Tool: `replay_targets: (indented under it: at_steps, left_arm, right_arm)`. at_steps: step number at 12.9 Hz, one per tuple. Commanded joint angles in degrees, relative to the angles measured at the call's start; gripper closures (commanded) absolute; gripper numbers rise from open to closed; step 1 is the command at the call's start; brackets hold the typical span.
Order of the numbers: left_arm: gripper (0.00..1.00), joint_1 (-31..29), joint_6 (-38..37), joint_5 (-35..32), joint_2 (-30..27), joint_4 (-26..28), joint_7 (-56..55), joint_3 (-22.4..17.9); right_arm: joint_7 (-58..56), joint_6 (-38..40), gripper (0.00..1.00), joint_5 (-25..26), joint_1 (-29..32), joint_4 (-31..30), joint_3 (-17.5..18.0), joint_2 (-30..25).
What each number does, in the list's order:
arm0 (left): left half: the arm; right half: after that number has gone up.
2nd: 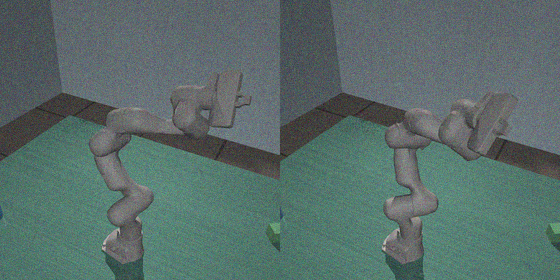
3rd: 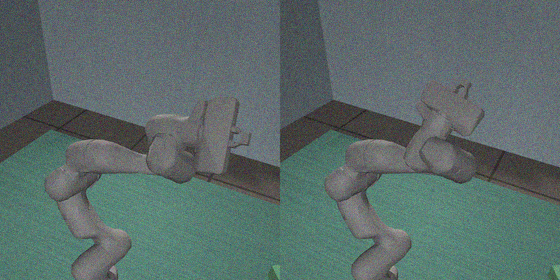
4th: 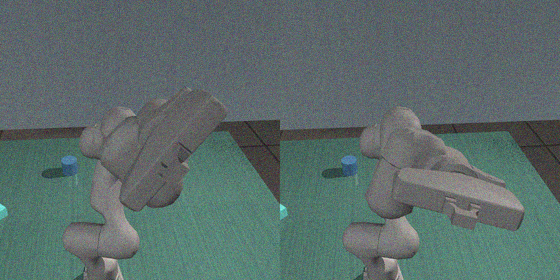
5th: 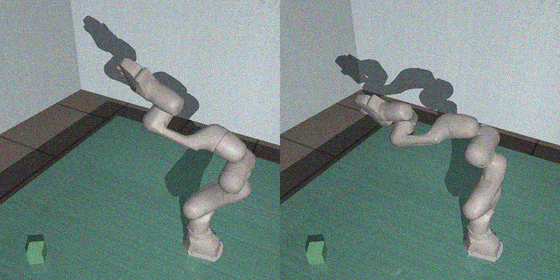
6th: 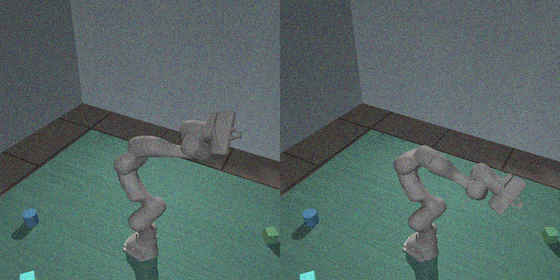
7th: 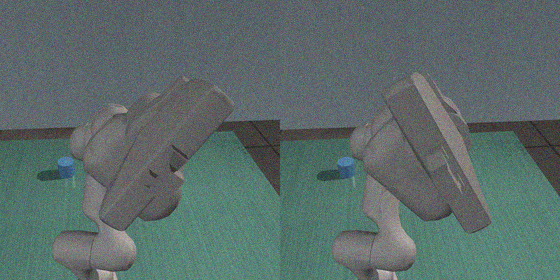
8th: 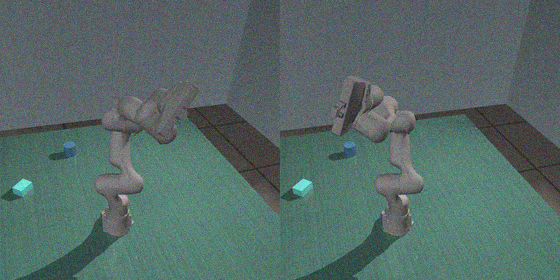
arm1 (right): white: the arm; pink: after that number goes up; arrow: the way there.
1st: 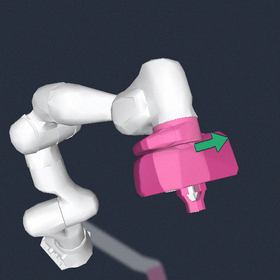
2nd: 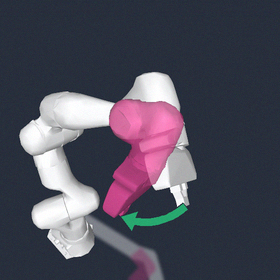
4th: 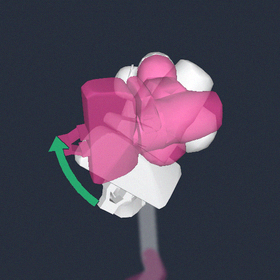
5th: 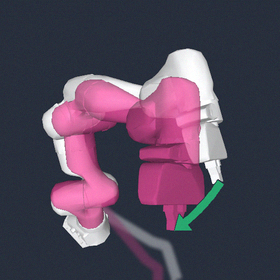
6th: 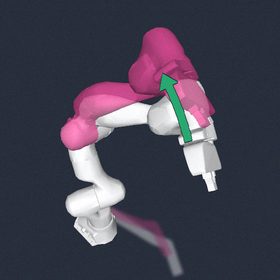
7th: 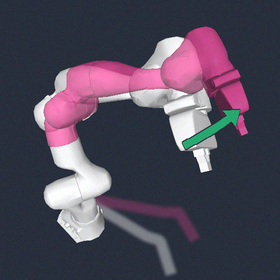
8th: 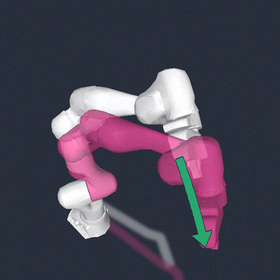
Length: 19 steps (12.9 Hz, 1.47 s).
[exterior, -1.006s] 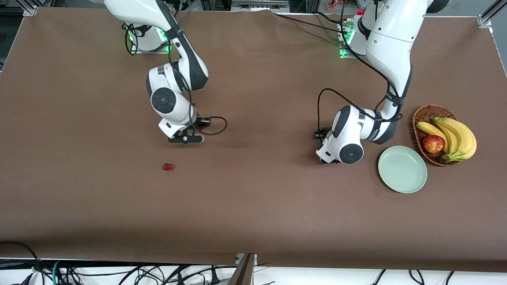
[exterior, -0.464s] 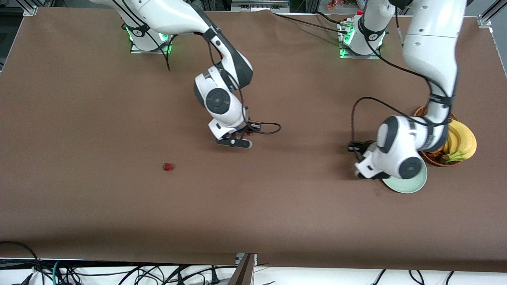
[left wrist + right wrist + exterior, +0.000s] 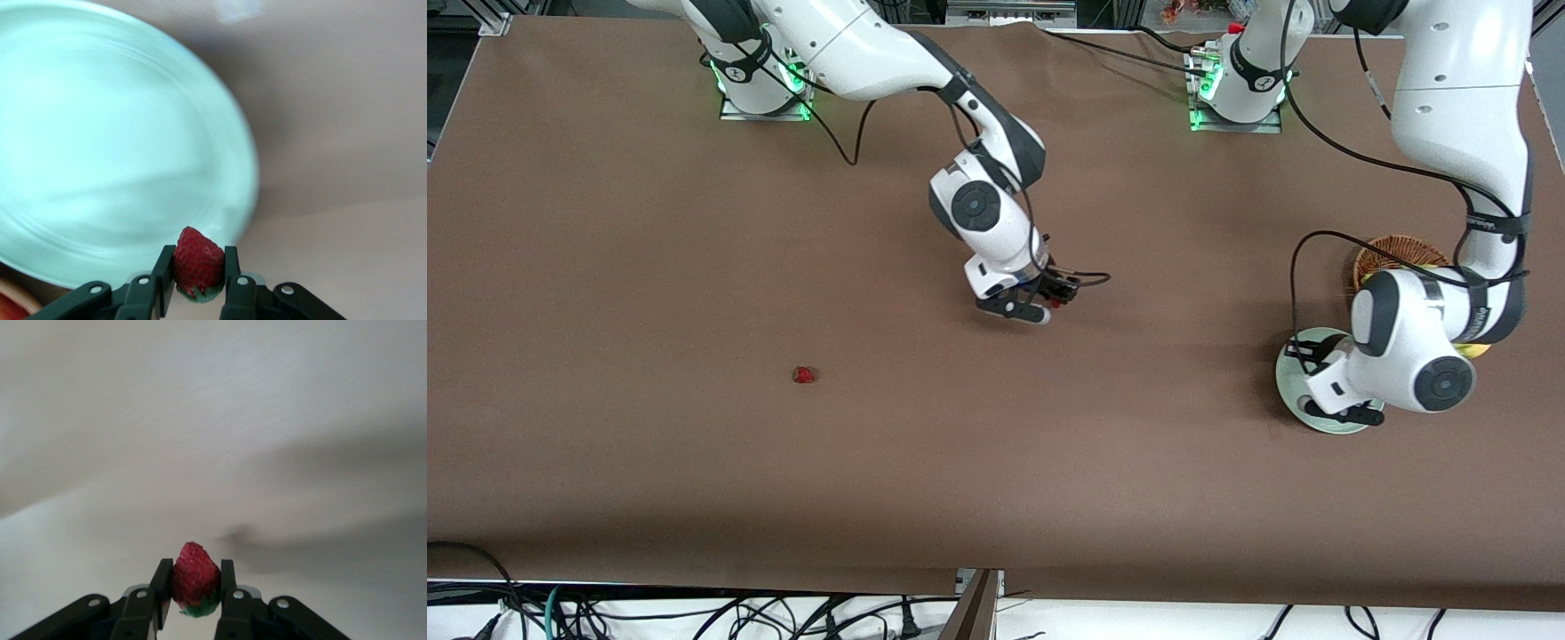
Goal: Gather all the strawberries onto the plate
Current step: 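Drop the strawberry on the plate with the left gripper while the right sets another mid-table, then move the left gripper to the strawberry while the right gripper reaches the last one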
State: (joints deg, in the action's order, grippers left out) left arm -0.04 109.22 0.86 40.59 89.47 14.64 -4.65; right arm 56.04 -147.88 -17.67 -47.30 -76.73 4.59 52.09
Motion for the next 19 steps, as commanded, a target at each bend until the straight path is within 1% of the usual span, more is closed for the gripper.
replay_targets:
  at_steps: [1, 2, 3, 4, 5, 6, 7, 8, 9, 10, 11, 12, 14, 15, 16, 17, 19]
  left_arm:
    - [0.78, -3.5, 3.6, -2.3, 2.0, -0.7, 7.7, 0.7]
    - [0.78, -3.7, 3.9, -3.0, 2.2, -0.7, 8.2, 0.6]
    - [0.78, -4.1, 4.1, -4.0, 2.2, -0.7, 8.2, 0.6]
    - [0.77, -4.4, 4.4, -5.1, 2.2, -0.7, 8.3, 0.6]
    - [0.76, -4.9, 4.5, -5.7, 2.4, -0.7, 8.3, 0.6]
    - [0.73, -5.0, 4.5, -5.8, 2.8, -0.7, 8.4, 0.6]
    - [0.61, -5.0, 5.2, -5.9, 2.7, -0.8, 8.6, 0.6]
    - [0.03, -4.8, 5.3, -5.7, 2.3, -0.9, 8.7, 0.7]
    - [0.0, -5.2, 5.2, -5.6, 2.0, -1.5, 9.3, 0.9]
    - [0.0, -4.5, 4.4, -5.0, 1.9, -3.1, 9.7, 1.0]
    - [0.0, -4.3, 2.7, -4.5, 1.7, -3.5, 9.6, 1.3]
    - [0.0, -3.9, 0.7, -3.0, 1.6, -4.5, 9.0, 2.1]
    - [0.0, -2.3, -2.8, 0.2, 1.4, -6.3, 7.3, 3.0]
    - [0.0, -1.4, -3.0, 2.0, 1.4, -6.4, 6.5, 3.2]
    - [0.0, -0.4, -3.0, 4.6, 1.5, -6.3, 5.4, 4.0]
    - [0.0, 1.2, -3.0, 6.8, 1.6, -6.1, 3.3, 4.7]
    - [0.0, 4.4, -3.1, 7.4, 1.5, -5.9, 1.2, 4.9]
  right_arm:
    - [4.8, -6.6, 0.95, -0.9, -3.2, 7.7, 0.1, 5.4]
    - [6.3, -9.3, 0.87, -0.9, -4.4, 9.0, 0.1, 6.7]
    - [8.8, -10.8, 0.86, -0.8, -5.7, 9.1, 0.0, 6.8]
    - [10.0, -10.9, 0.82, -0.7, -5.8, 9.1, 0.0, 6.8]
    - [9.9, -10.9, 0.73, -0.7, -5.7, 9.2, -0.1, 6.7]
    - [9.9, -11.0, 0.59, -0.7, -5.4, 9.2, -0.1, 6.1]
    - [9.9, -10.9, 0.45, -0.8, -5.2, 9.1, -0.1, 5.3]
    - [9.7, -10.6, 0.33, -1.0, -4.9, 9.1, -0.3, 4.5]
    - [9.5, -9.7, 0.32, -1.8, -2.8, 8.9, 0.1, 3.6]
    - [9.4, -4.8, 0.17, -2.1, -1.5, 9.0, 0.2, 1.5]
    - [9.0, 0.1, 0.13, -1.9, -0.1, 9.0, 0.0, -0.2]
    - [8.7, 2.9, 0.09, -1.9, 1.0, 9.0, 0.0, -1.2]
    - [6.6, 8.7, 0.09, -1.7, 2.7, 9.0, -0.4, -3.5]
    - [3.1, 13.4, 0.09, -1.3, 3.3, 8.7, -0.6, -5.1]
    - [-1.3, 18.4, 0.09, -1.2, 4.0, 6.3, -2.1, -7.5]
    - [-6.9, 22.9, 0.09, -1.2, 4.0, 2.0, -4.8, -11.4]
    - [-19.6, 28.1, 0.09, -1.5, 4.0, -5.8, -9.6, -17.3]
